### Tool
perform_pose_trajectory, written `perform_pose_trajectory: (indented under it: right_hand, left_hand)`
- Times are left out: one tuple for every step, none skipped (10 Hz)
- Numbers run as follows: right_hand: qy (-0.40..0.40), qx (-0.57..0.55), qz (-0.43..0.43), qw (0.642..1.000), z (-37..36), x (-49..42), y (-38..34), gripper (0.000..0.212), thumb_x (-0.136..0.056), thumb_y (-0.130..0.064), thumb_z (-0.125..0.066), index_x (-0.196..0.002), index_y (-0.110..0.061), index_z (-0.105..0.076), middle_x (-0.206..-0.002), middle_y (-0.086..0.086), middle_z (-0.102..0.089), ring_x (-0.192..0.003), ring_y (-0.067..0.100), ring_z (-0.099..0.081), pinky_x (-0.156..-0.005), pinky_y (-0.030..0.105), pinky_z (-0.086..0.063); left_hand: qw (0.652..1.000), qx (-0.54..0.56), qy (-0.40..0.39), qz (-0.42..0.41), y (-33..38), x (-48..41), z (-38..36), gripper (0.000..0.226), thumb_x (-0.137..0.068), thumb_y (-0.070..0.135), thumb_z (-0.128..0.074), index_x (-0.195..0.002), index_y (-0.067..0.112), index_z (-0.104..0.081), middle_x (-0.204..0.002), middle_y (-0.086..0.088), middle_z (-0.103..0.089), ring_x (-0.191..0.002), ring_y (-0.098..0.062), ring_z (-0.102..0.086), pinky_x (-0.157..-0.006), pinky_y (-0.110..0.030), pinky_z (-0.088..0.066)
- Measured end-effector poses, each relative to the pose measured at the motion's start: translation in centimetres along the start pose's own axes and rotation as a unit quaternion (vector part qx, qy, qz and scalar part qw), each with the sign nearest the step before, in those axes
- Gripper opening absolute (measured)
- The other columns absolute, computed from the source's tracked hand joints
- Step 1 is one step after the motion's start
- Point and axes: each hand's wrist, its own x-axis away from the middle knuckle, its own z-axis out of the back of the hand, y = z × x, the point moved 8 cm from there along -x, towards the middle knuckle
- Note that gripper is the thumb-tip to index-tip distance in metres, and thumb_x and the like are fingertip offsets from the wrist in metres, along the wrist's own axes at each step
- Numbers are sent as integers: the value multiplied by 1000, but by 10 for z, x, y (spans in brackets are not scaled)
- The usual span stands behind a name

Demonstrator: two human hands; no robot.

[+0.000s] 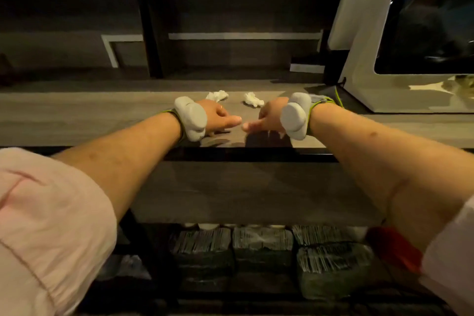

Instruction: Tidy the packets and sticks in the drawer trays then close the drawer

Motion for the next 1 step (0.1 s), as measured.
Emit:
perform_pose_trajectory:
  right_hand:
    - [45,-166,-55,984,9,-48,5,72,-85,-61,-51,-144,-21,-36,-146,14,-40,-130,34,-44,-104,38,-40]
  left_hand:
    - [988,39,136,66,-34,-32,18,41,-86,33,-64,-120,10,-57,-131,-14,-50,-106,-24,-55,-87,-23,-41]
